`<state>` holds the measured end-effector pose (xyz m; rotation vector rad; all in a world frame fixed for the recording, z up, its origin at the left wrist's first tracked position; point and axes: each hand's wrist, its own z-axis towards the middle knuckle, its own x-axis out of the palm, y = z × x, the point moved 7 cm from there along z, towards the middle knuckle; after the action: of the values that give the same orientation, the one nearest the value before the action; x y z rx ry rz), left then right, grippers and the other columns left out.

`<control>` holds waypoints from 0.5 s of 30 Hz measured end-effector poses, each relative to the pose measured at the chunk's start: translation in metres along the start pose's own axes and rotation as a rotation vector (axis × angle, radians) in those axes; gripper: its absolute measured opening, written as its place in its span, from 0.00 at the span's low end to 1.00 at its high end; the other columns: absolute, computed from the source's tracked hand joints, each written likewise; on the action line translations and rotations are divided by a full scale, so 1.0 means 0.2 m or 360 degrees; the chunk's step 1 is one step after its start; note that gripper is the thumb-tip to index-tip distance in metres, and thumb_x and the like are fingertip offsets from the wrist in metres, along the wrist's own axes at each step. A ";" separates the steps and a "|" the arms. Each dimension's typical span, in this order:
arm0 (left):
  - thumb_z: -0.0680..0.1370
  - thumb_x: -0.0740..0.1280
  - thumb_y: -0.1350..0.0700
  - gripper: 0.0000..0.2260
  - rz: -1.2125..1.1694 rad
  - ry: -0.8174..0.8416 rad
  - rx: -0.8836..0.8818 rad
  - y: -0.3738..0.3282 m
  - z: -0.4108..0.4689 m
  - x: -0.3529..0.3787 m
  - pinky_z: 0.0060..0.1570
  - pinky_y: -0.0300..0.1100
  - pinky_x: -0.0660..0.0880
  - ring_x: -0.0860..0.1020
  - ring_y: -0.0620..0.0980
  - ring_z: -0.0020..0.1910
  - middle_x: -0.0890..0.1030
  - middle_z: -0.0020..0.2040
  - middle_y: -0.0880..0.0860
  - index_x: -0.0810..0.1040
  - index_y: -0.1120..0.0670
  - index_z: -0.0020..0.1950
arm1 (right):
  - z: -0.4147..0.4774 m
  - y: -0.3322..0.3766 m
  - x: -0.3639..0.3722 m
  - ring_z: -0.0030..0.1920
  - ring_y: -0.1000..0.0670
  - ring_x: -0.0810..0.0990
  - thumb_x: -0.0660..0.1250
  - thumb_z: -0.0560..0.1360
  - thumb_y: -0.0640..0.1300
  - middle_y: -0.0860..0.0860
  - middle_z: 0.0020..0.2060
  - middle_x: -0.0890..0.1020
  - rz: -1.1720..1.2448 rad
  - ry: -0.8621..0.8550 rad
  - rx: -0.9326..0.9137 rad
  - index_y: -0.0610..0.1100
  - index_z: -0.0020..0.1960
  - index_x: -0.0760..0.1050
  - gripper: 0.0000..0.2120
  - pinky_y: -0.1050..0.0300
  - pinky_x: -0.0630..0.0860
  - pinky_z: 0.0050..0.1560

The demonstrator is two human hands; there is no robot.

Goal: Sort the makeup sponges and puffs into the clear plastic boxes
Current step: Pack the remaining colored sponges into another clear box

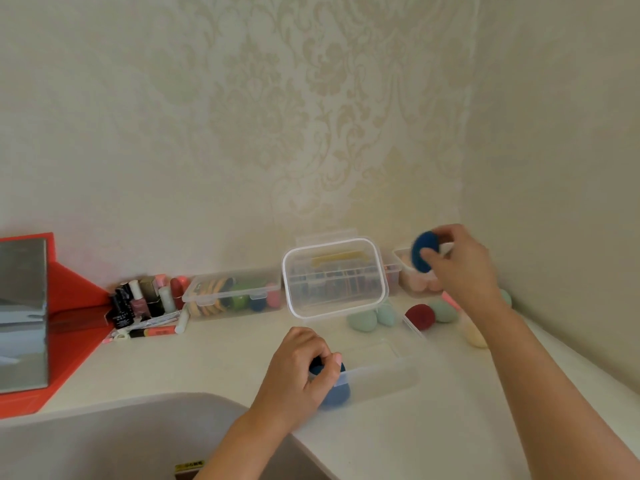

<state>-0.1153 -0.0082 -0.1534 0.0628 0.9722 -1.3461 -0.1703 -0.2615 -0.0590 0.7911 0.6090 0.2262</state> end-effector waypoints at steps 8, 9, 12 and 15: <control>0.73 0.51 0.32 0.19 0.0573 0.0495 0.0056 -0.07 0.06 0.02 0.55 0.39 0.61 0.68 0.42 0.41 0.71 0.35 0.42 0.67 0.45 0.36 | -0.36 0.31 0.49 0.36 0.62 0.76 0.68 0.73 0.39 0.57 0.49 0.80 -0.0085 0.1192 -0.0500 0.50 0.52 0.76 0.10 0.63 0.76 0.42; 0.72 0.53 0.31 0.18 0.0618 0.0560 0.0048 -0.08 0.07 0.02 0.57 0.39 0.61 0.67 0.42 0.42 0.70 0.37 0.41 0.66 0.44 0.39 | -0.39 0.31 0.52 0.39 0.60 0.76 0.67 0.73 0.39 0.56 0.50 0.80 -0.0158 0.1216 -0.0539 0.48 0.53 0.76 0.10 0.62 0.76 0.45; 0.70 0.61 0.30 0.19 0.0795 0.0720 0.0001 -0.10 0.08 0.04 0.61 0.41 0.58 0.65 0.44 0.44 0.69 0.43 0.43 0.65 0.45 0.45 | -0.41 0.30 0.56 0.48 0.53 0.77 0.66 0.73 0.39 0.52 0.53 0.79 -0.0373 0.1157 -0.0609 0.46 0.57 0.75 0.12 0.59 0.75 0.50; 0.70 0.64 0.34 0.18 0.0851 0.0750 0.0002 -0.10 0.08 0.04 0.66 0.43 0.56 0.67 0.44 0.45 0.72 0.46 0.44 0.65 0.46 0.44 | -0.41 0.28 0.56 0.49 0.51 0.76 0.66 0.74 0.40 0.52 0.54 0.79 -0.0407 0.1126 -0.0573 0.47 0.57 0.74 0.13 0.56 0.75 0.51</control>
<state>-0.1242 -0.0295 -0.1385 0.6213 1.2369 -0.8455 -0.1257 -0.1281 -0.1102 0.2603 1.2849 0.3714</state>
